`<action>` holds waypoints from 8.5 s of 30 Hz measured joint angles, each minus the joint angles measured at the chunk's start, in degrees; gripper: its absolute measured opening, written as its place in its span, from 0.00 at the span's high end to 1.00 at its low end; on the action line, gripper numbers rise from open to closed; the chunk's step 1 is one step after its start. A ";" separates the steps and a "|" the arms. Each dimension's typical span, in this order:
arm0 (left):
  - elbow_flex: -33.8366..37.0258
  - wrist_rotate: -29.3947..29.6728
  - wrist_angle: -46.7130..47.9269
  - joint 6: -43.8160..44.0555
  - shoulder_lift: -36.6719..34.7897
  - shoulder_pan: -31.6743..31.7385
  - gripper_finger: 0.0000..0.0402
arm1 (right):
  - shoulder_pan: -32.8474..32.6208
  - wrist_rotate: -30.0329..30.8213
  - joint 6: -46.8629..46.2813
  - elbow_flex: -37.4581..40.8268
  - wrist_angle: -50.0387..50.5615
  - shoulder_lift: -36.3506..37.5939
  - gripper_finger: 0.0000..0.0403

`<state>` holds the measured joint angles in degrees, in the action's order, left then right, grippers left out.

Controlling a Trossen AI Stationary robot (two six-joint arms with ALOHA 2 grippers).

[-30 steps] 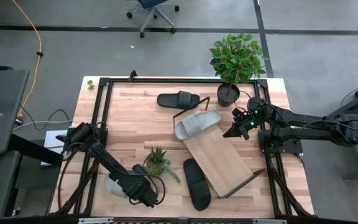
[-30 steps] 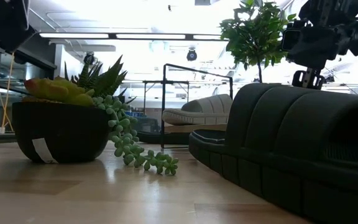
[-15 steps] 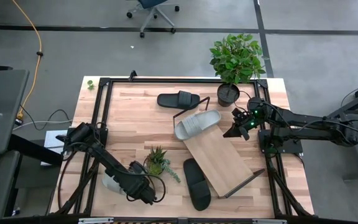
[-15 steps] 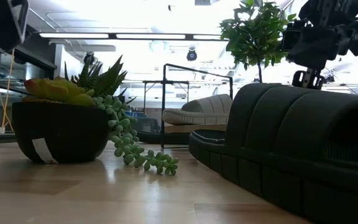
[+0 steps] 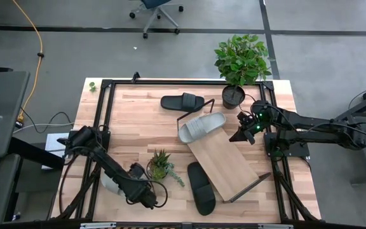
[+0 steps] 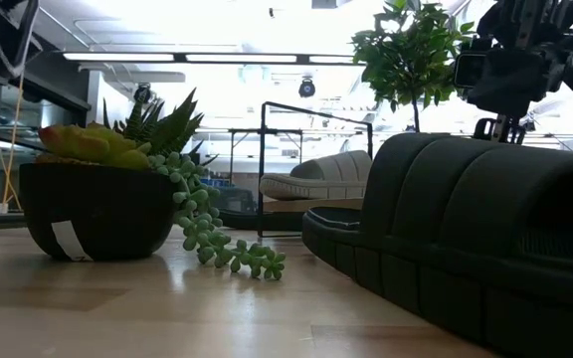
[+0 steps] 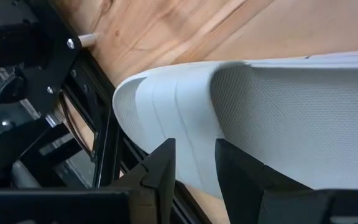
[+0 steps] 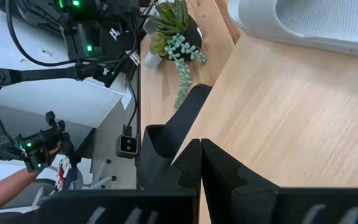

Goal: Pick and place slides into the shelf
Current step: Put the gray slide on the shelf

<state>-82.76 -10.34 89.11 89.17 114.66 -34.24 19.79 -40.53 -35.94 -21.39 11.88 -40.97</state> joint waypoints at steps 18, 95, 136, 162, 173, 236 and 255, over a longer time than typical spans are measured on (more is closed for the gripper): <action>0.02 -0.35 -3.33 1.11 0.04 0.09 0.75 | 0.00 1.51 1.32 0.00 0.00 0.00 0.99; -7.83 -1.17 0.86 -9.01 3.43 -0.04 0.99 | -0.01 3.50 2.99 0.00 2.51 0.00 0.99; -52.26 37.10 -10.63 -32.84 -3.46 -3.65 1.00 | -0.02 2.75 1.49 0.00 2.50 0.02 0.99; -52.13 33.37 -26.93 -96.13 -9.92 18.61 1.00 | -0.02 -5.15 -24.70 0.02 -44.44 0.04 0.97; -52.07 34.54 -18.57 -111.45 -9.78 26.11 1.00 | -0.02 -5.50 -42.60 0.02 -48.78 0.07 0.60; -52.07 69.92 -30.13 -113.39 7.47 30.12 1.00 | -22.40 51.09 -23.58 -11.58 -33.29 -14.21 0.31; -52.07 70.44 -33.04 -119.00 7.45 30.10 1.00 | -22.40 53.34 -21.70 -11.58 -33.02 -14.21 0.76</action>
<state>-134.82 60.10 56.07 -29.84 122.10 -4.14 -2.61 12.80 -57.65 -32.97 -21.14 -55.18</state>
